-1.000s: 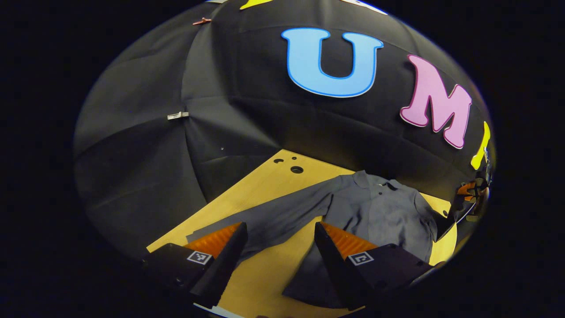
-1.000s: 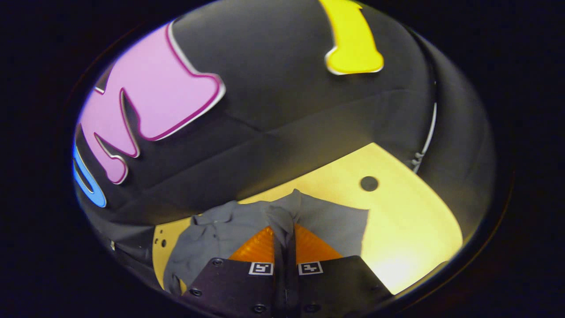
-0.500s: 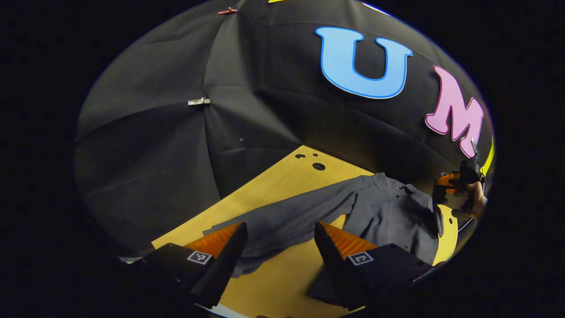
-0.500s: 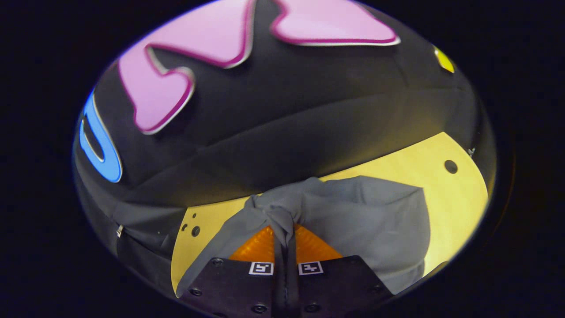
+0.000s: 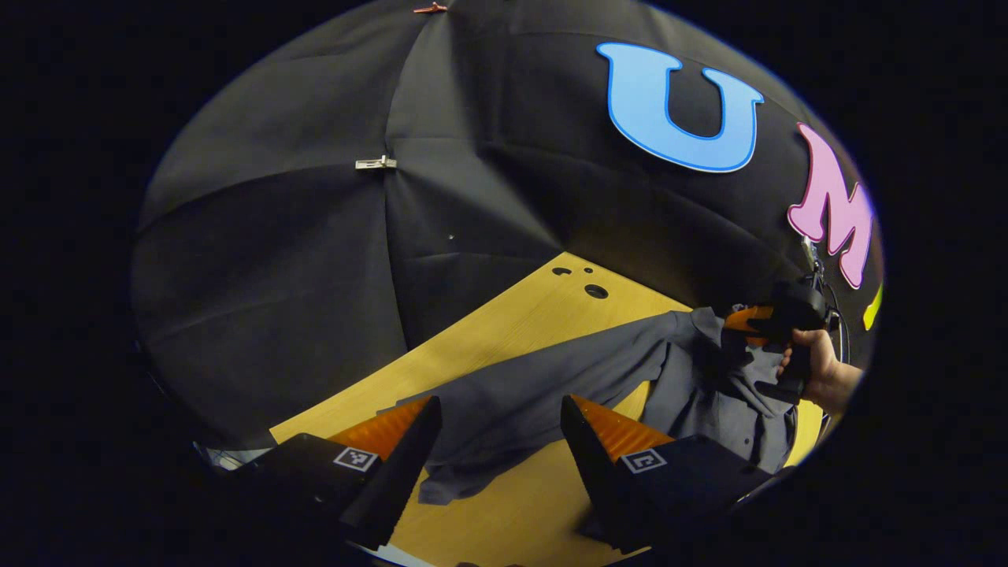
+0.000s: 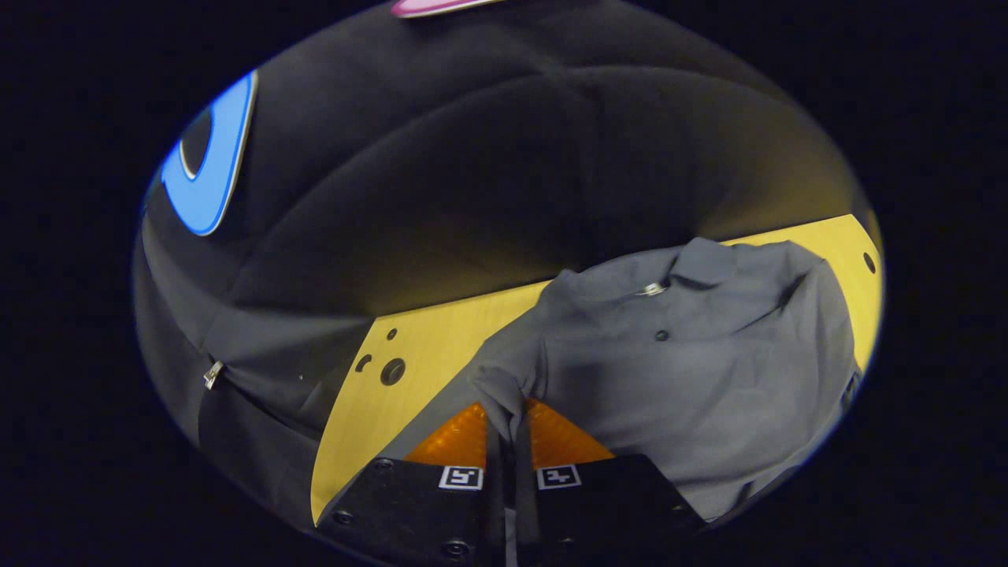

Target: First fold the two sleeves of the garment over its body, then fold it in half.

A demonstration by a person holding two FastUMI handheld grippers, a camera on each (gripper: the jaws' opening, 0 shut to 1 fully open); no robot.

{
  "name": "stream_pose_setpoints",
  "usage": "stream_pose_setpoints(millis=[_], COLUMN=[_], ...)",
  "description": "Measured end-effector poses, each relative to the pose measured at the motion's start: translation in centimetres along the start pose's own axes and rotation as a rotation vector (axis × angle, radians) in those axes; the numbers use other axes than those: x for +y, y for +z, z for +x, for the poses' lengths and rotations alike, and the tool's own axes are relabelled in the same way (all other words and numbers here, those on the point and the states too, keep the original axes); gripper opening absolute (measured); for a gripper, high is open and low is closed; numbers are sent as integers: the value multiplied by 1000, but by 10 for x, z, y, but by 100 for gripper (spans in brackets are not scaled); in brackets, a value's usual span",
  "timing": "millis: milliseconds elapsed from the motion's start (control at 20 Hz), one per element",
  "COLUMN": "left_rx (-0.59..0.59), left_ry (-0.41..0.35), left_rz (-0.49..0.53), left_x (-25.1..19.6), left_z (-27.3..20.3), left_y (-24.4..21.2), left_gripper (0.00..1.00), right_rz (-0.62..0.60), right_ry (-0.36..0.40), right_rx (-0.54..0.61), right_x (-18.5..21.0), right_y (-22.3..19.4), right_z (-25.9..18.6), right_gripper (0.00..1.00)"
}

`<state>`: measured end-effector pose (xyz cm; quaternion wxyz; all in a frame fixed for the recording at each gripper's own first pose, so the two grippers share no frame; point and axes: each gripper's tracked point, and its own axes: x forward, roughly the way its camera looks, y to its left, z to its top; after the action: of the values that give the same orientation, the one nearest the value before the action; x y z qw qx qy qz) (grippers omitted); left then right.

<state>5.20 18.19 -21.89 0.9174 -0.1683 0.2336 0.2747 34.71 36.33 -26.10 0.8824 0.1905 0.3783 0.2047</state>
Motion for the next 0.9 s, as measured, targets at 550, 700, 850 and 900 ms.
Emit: stream_pose_setpoints(millis=[550,700,850,900], left_rx=[75,99,122,131], left_ry=[141,205,238,244], left_rz=[-98,-157,-176,-176], left_x=[65,89,102,104], left_z=[22,27,35,39], left_y=[-34,-43,-53,-55], left_gripper=[96,96,96,96], right_rz=[-179,-275,-336,-337], right_ry=[-44,-83,-101,-107], right_rx=[19,2,3,0], right_x=[-5,-29,-56,-65], right_y=[-25,-16,-11,-9], right_z=[-17,-49,-84,-97], right_gripper=[99,99,99,99])
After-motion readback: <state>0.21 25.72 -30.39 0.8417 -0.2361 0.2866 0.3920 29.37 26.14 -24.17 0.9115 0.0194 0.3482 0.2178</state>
